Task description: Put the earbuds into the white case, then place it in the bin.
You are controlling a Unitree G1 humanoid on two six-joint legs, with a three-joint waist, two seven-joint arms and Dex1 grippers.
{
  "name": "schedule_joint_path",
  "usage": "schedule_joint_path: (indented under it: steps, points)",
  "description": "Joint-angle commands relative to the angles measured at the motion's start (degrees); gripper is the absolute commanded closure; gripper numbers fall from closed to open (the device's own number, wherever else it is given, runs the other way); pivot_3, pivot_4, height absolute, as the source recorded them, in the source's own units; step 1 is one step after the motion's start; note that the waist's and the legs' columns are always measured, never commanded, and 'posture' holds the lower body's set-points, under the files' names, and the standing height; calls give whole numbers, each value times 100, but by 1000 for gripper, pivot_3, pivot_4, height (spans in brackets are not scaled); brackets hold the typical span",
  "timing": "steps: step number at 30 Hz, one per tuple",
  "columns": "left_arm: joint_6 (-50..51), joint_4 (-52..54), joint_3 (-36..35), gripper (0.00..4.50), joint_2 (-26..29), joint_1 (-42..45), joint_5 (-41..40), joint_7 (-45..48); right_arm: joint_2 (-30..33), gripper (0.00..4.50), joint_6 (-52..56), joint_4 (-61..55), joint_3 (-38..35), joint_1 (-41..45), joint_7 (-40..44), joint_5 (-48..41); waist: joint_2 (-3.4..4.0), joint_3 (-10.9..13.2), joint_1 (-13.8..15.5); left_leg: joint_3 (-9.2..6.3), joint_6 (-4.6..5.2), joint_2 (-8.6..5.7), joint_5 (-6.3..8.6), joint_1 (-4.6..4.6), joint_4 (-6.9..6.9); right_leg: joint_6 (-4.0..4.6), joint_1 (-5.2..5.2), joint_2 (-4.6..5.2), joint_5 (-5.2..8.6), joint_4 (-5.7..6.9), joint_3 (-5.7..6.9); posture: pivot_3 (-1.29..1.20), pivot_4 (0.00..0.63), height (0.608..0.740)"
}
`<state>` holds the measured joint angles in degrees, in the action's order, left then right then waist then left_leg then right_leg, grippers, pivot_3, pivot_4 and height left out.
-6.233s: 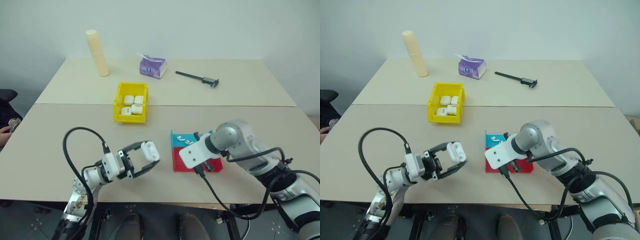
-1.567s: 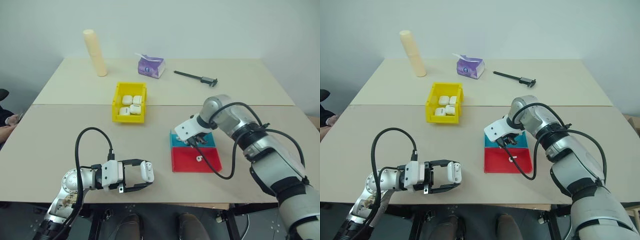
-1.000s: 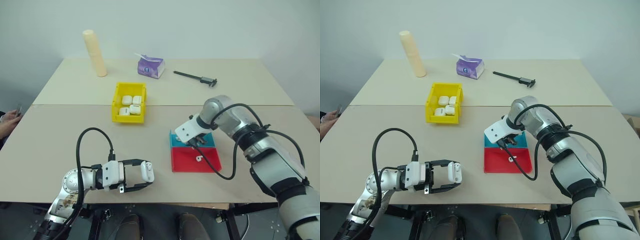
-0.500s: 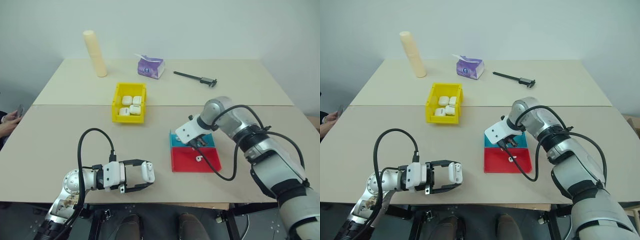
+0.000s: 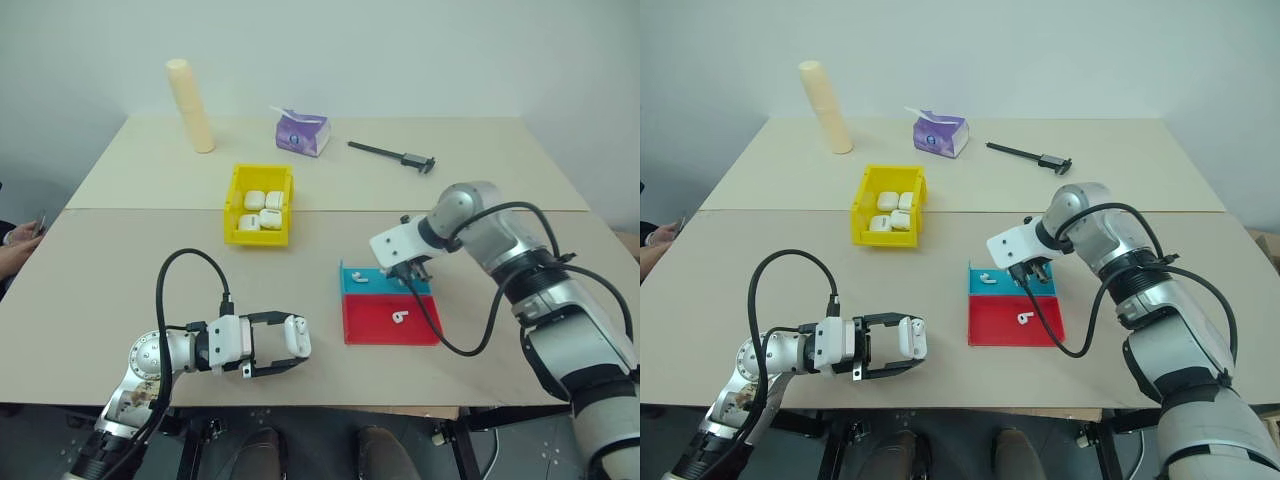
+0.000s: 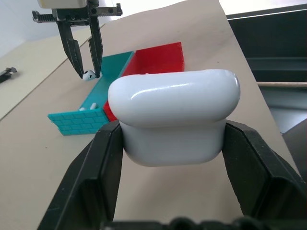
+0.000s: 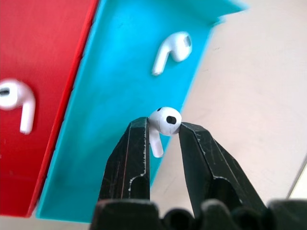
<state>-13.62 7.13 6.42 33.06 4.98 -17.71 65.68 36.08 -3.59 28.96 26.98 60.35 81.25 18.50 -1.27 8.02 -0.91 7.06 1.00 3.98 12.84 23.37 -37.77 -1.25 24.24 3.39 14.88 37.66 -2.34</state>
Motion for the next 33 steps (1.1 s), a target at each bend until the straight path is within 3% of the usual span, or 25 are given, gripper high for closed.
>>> schedule_joint_path:
  steps: [1, 4, 9, 11, 15, 22, 27, 33]
  points:
    - [228, 236, -100, 1712, -175, 266, -419, -149, 193, 3418, 1312, -1085, -1128, 5, 70, -1047, 0, 1, 7, 0, 0, 0, 0, 2, 0, 0, 1, 0, 0, -1, -1, 0, 150, 740]
    - [527, 523, -150, 1712, -265, 364, -766, -194, 342, 3418, 2569, -2113, -1869, -191, 44, -1863, 0, 1, 25, -14, 0, 0, 0, 17, 0, -1, 9, 1, 0, -3, 2, 0, 150, 740]
    - [1196, 1067, -137, 1712, -413, 747, -1451, -291, 420, 3418, 4895, -4489, -3909, -1124, -536, -4018, -2, 2, 110, -42, 0, -1, 1, 23, -1, -2, -2, 5, -1, -14, 16, 0, 150, 740]
    - [1348, 1078, -116, 1712, -458, 959, -1598, -212, 203, 3418, 5500, -5295, -4639, -1589, -985, -4883, -2, 2, 122, -52, 0, -2, 1, 19, -2, -3, -7, 4, -1, -13, 18, 0, 150, 740]
    - [1404, 892, -17, 1712, -571, 1305, -1585, -45, -58, 3418, 5991, -6246, -5277, -2379, -1653, -6096, -2, 1, 60, -54, 0, -4, 0, -1, -2, -4, -19, -2, -2, -8, 7, 0, 150, 740]
    - [1300, 632, 102, 1712, -911, 1611, -1501, 130, -363, 3418, 5760, -7039, -5217, -3325, -2651, -7200, -3, 1, -1, -59, 0, -6, 0, 2, 0, -7, -19, -8, 0, -11, 2, 0, 150, 740]
    - [1285, 567, 116, 1712, -1086, 1637, -1409, 68, -511, 3418, 5589, -7155, -4588, -3691, -3211, -7275, -4, 1, 1, -62, 1, -6, 0, -1, -1, -8, -24, -9, -1, -10, 4, 0, 150, 740]
    - [1278, 646, 78, 1712, -1146, 1542, -1356, -18, -371, 3418, 5377, -7126, -4186, -3883, -3316, -7374, -4, 2, 7, -65, 1, -7, 0, 9, -1, -10, -18, -8, -1, -16, 4, 0, 150, 740]
